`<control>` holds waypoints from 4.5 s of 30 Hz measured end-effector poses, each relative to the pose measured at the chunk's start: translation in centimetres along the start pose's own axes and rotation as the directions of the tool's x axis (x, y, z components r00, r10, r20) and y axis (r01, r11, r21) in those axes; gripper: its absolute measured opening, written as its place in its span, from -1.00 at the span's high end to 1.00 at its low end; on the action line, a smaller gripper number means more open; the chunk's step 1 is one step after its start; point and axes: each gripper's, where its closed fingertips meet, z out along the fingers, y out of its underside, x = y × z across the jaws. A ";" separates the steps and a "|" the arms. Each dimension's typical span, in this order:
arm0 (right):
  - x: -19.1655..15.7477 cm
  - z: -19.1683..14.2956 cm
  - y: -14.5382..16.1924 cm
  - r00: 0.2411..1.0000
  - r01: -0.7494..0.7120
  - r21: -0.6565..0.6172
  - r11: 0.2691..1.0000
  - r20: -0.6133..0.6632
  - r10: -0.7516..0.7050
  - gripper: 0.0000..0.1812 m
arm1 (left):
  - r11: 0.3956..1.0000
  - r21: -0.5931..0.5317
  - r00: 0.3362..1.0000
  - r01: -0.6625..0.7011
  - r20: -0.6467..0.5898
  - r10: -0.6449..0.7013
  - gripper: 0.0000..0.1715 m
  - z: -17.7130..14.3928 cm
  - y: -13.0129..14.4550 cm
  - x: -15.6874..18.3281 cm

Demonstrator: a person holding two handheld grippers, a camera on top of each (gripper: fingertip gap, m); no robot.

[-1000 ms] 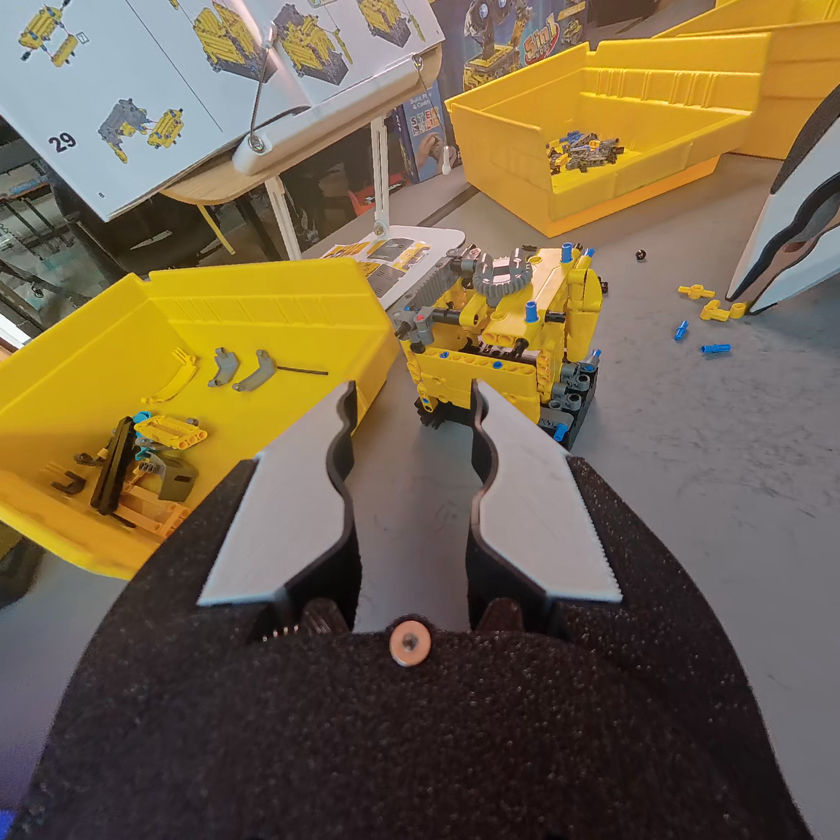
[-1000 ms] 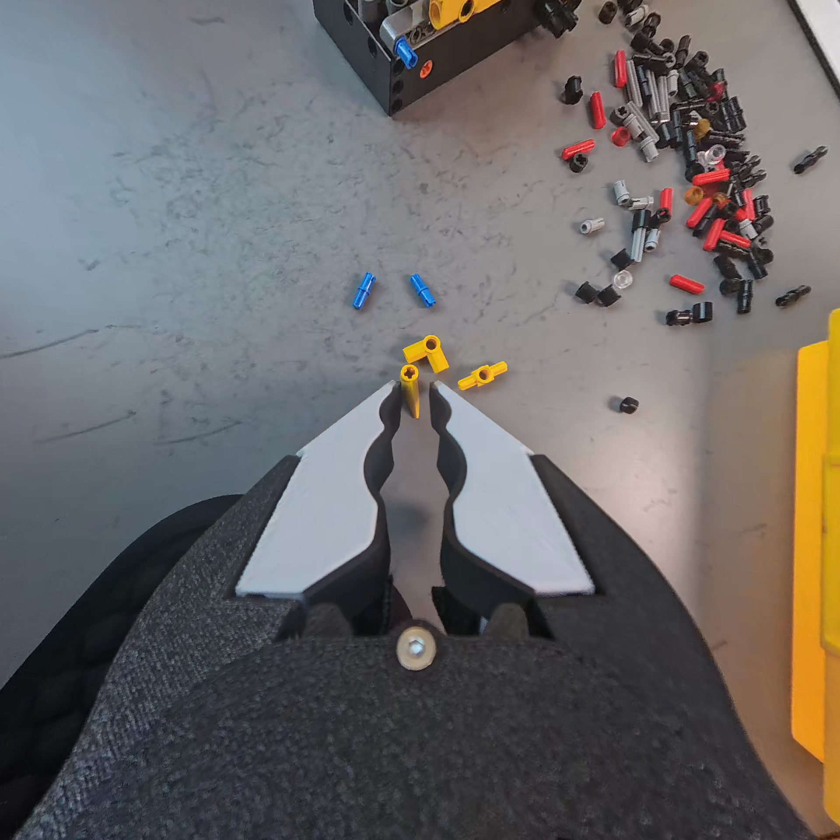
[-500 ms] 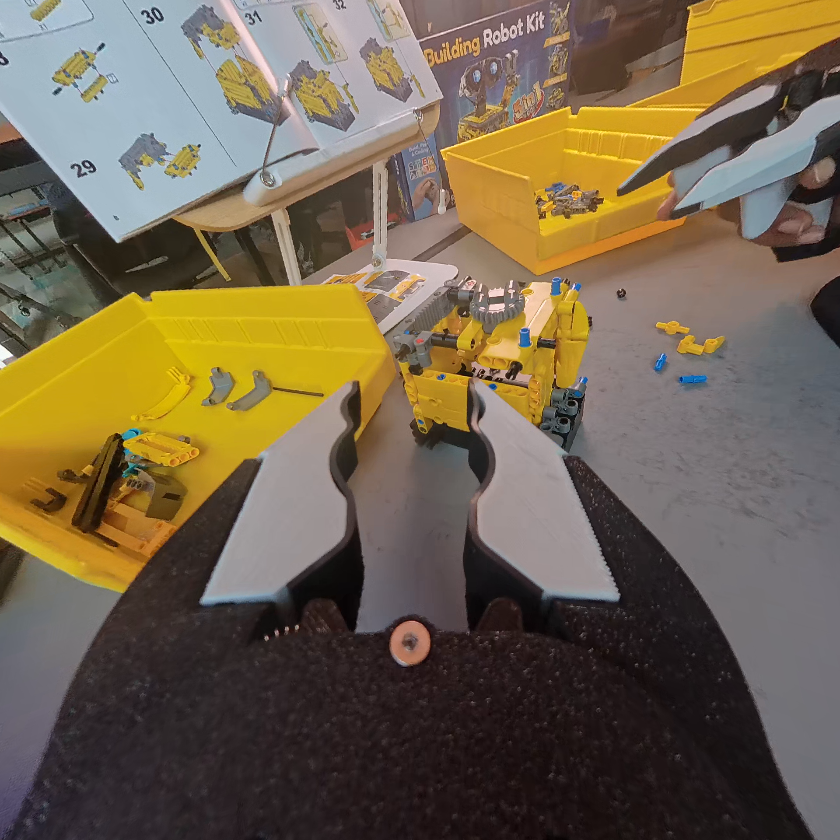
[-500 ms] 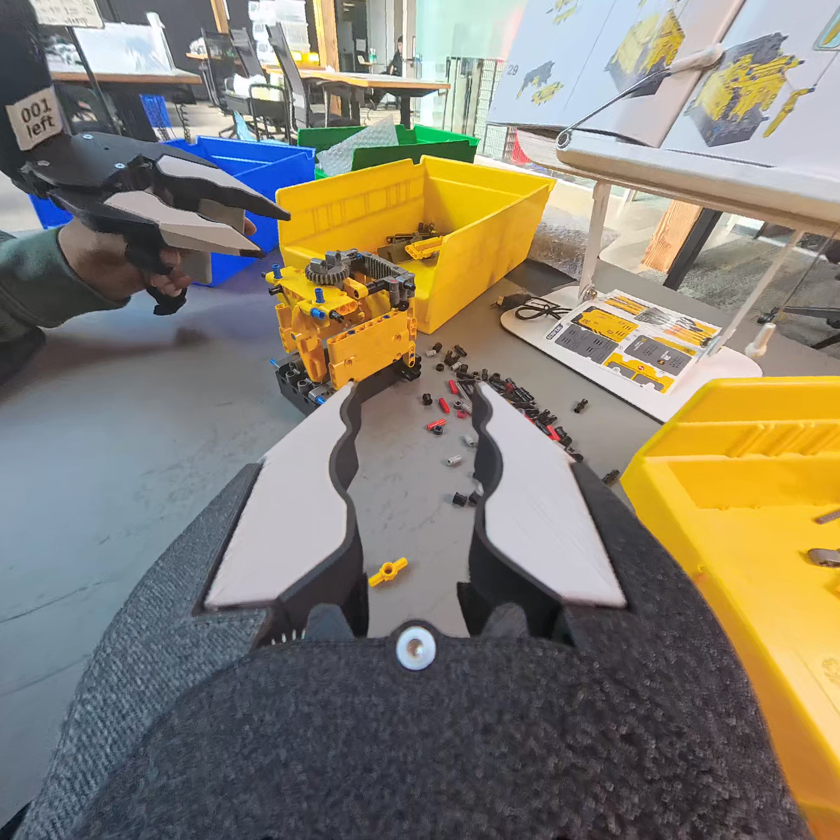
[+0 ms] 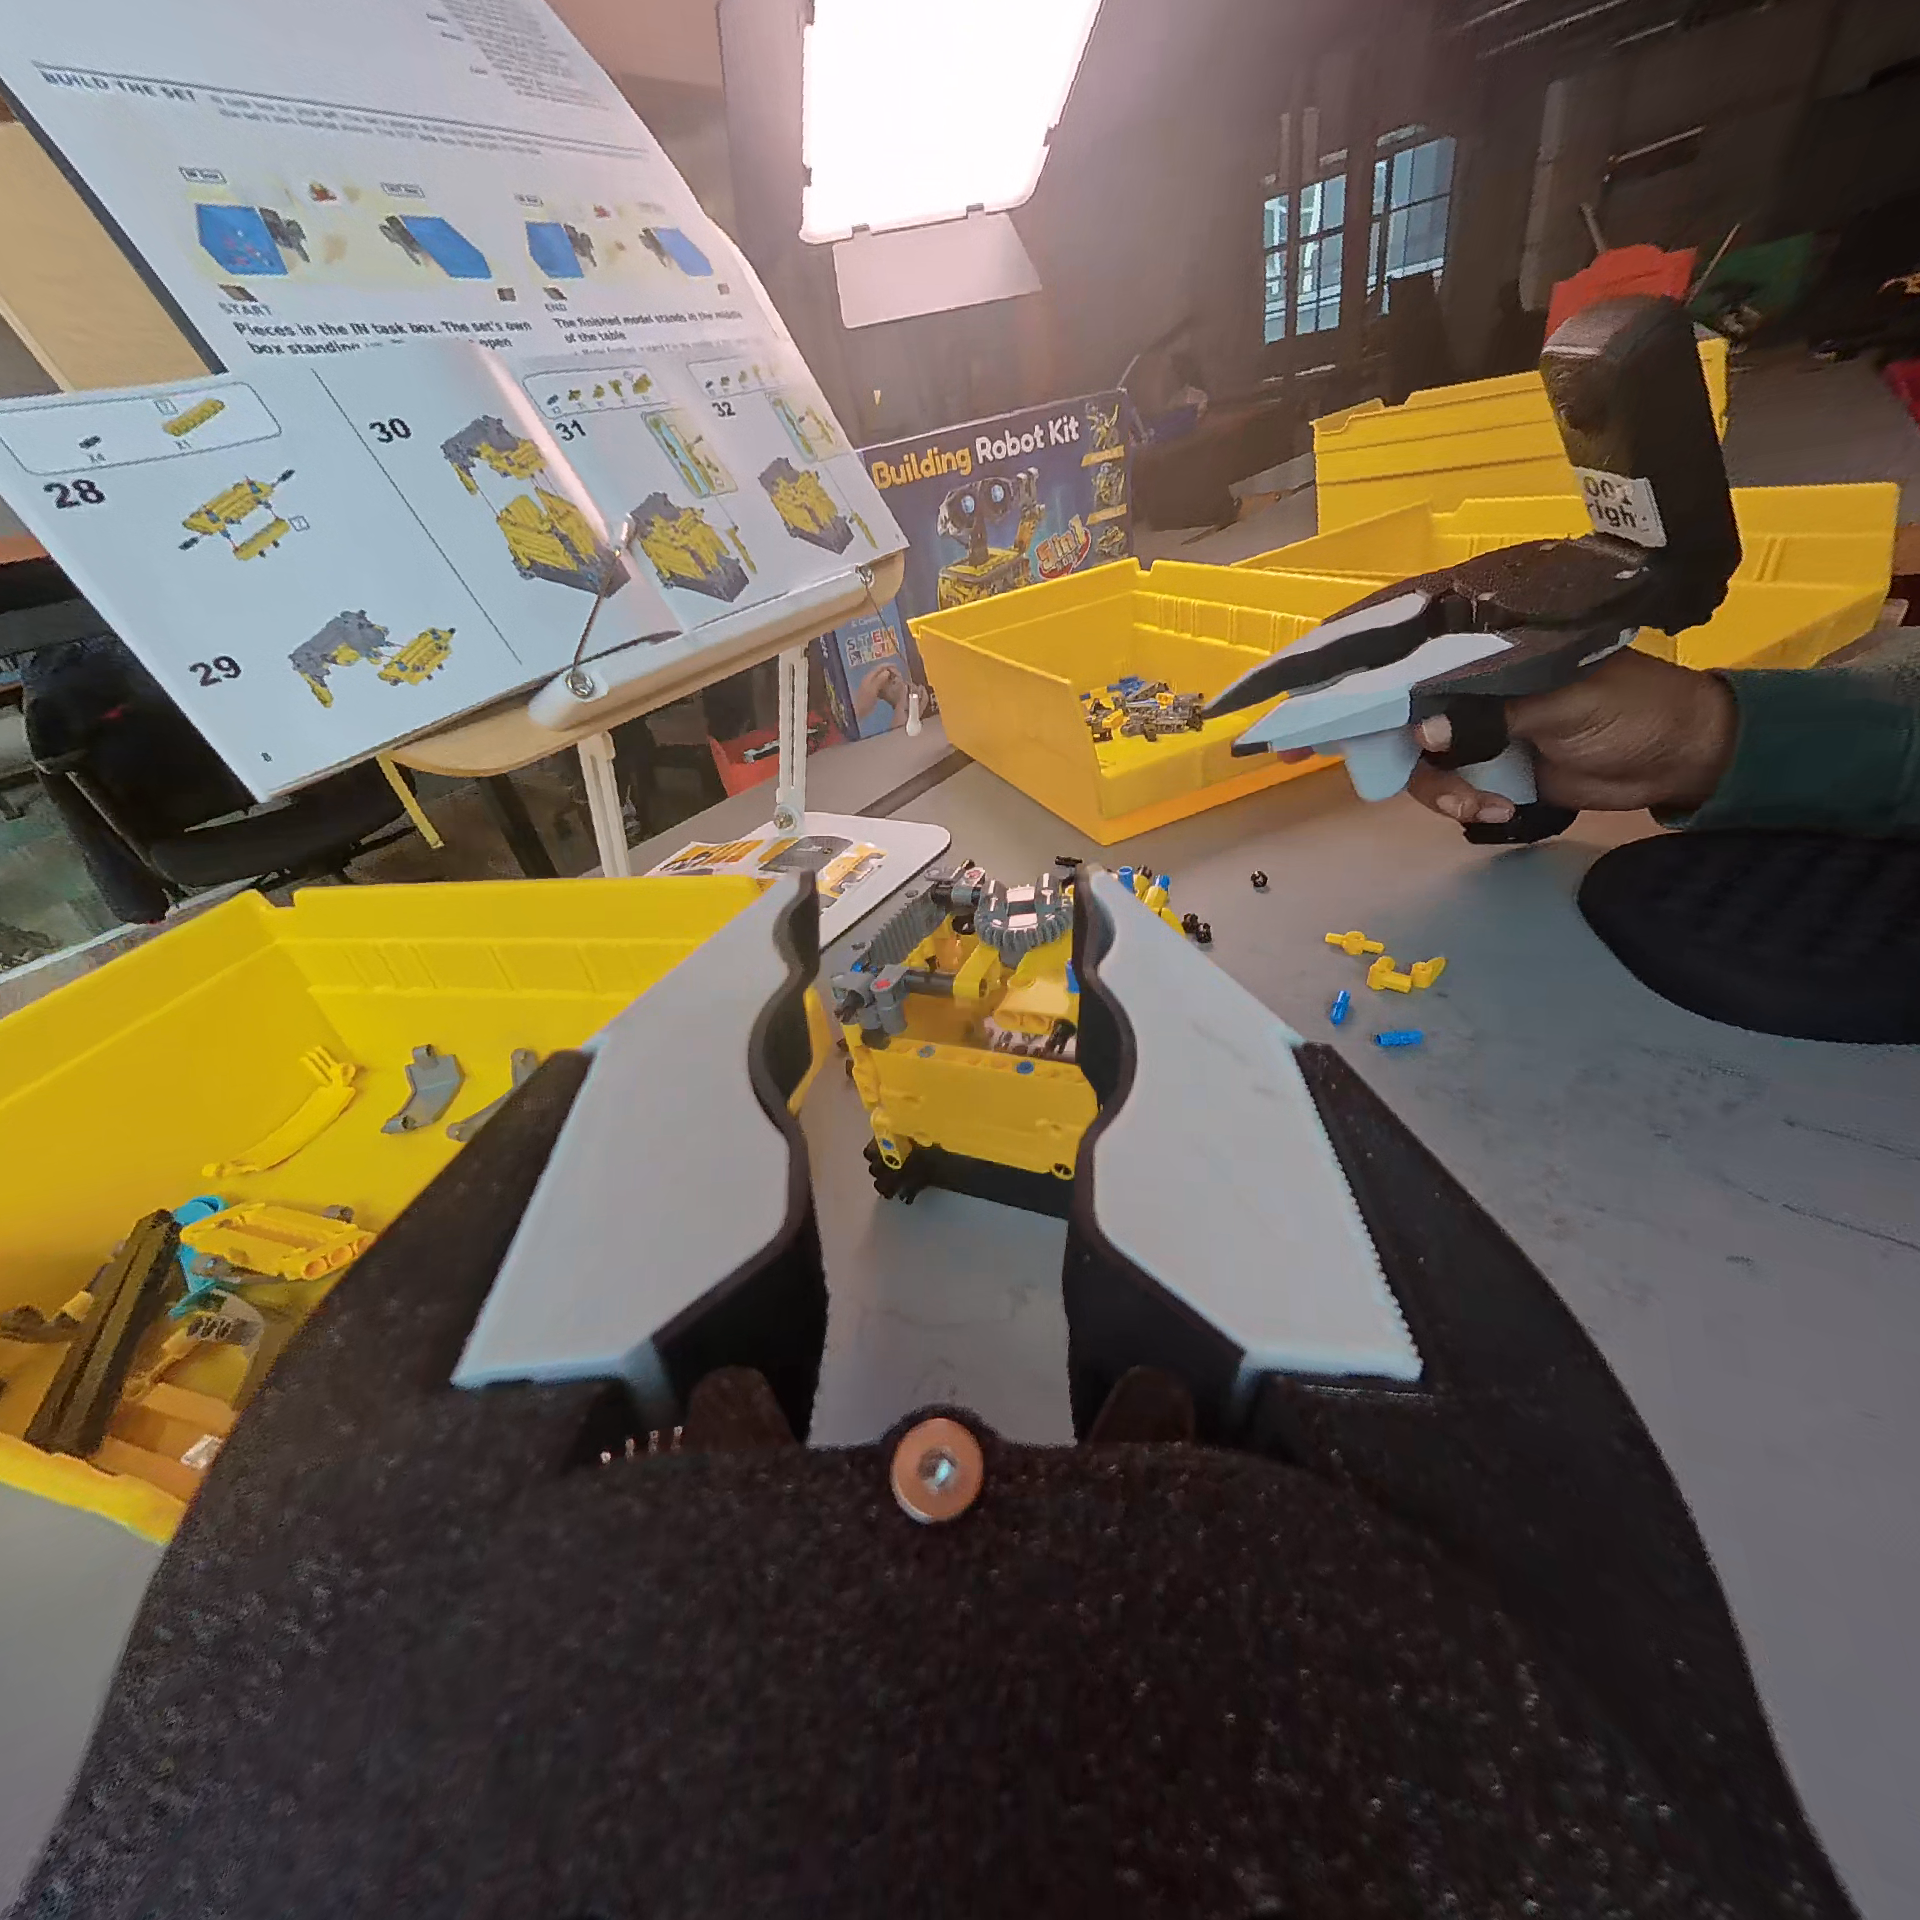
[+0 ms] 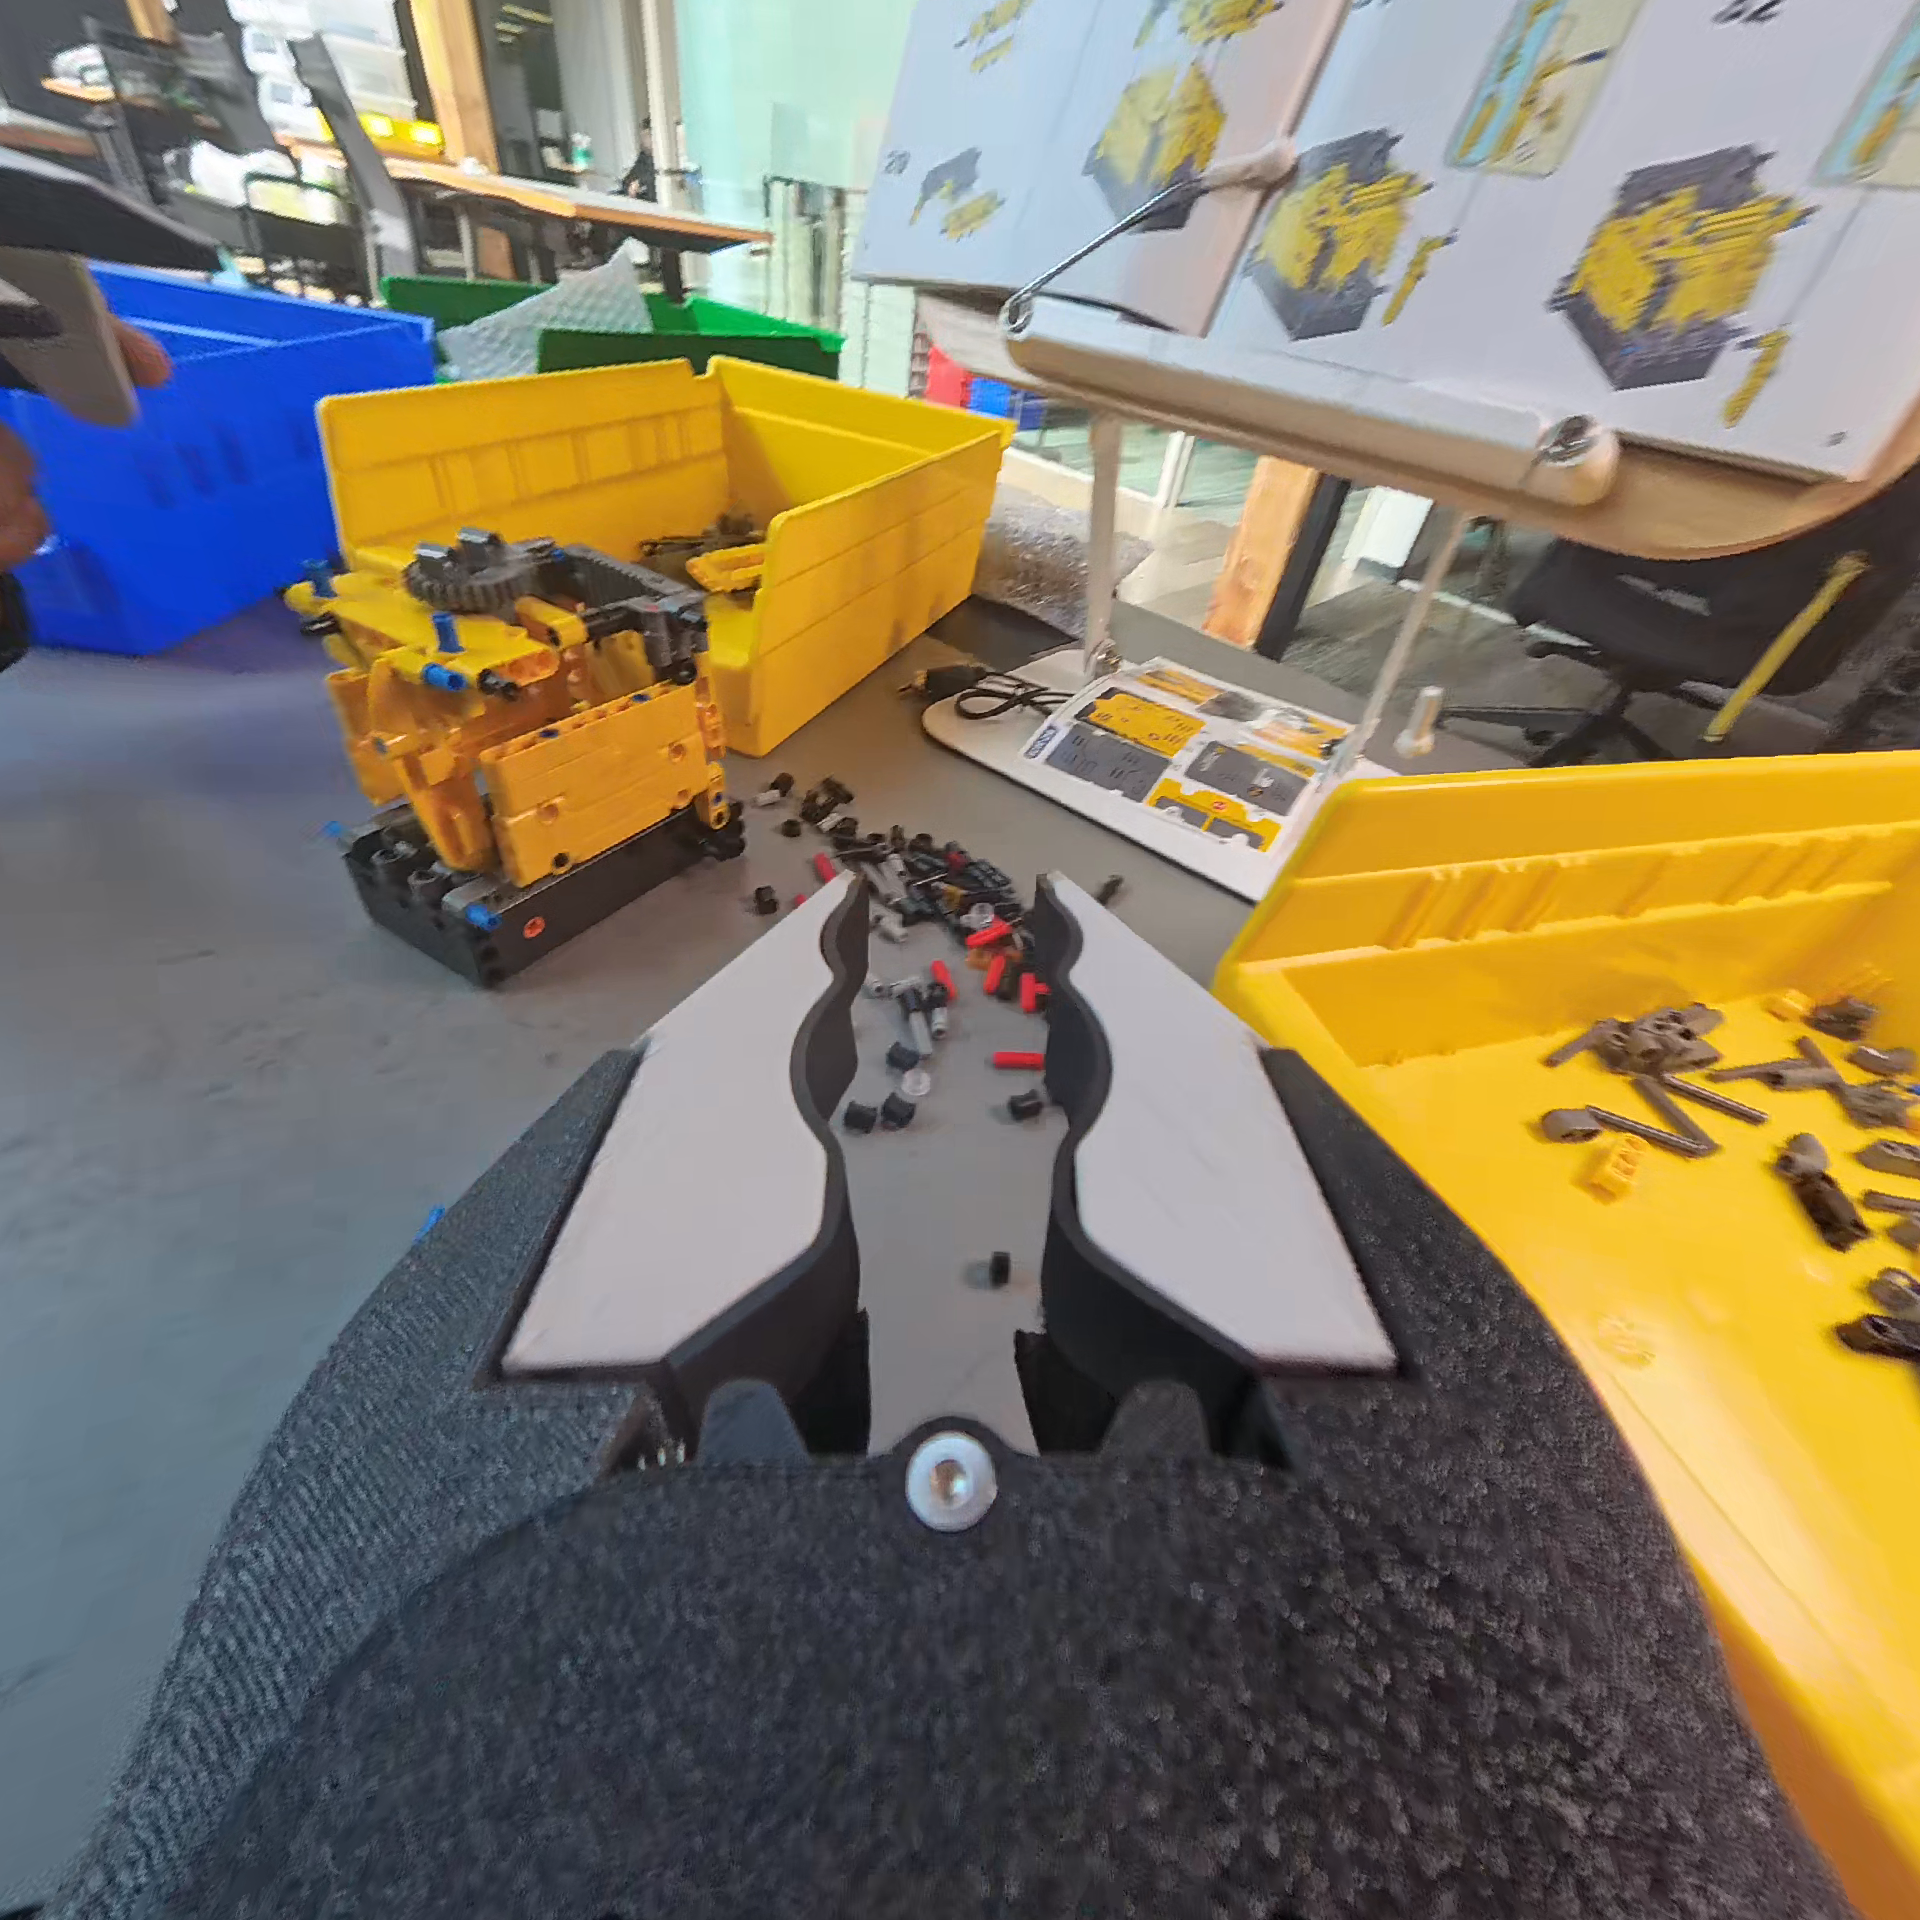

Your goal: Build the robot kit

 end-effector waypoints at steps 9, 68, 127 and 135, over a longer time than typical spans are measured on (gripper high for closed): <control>9.0 -7.1 -8.2 0.872 0.098 0.157 0.983 -0.489 -0.009 0.59 | 1.000 0.001 1.000 0.010 0.002 -0.010 0.44 0.4 -0.3 0.0; 32.9 2.2 13.7 0.975 -0.194 -0.956 0.219 -0.163 0.153 0.91 | 0.966 -0.188 0.980 0.177 0.125 -0.155 0.45 0.9 7.0 -3.9; -15.6 0.6 -8.7 0.860 -0.074 0.305 0.950 0.501 -0.093 0.94 | 0.907 0.016 0.818 0.421 -0.438 -0.372 0.68 3.3 -3.2 8.7; -17.3 0.8 -7.5 0.853 0.012 0.292 0.956 0.496 -0.162 0.97 | 0.925 0.014 0.848 0.379 -0.406 -0.341 1.00 3.3 -2.5 8.9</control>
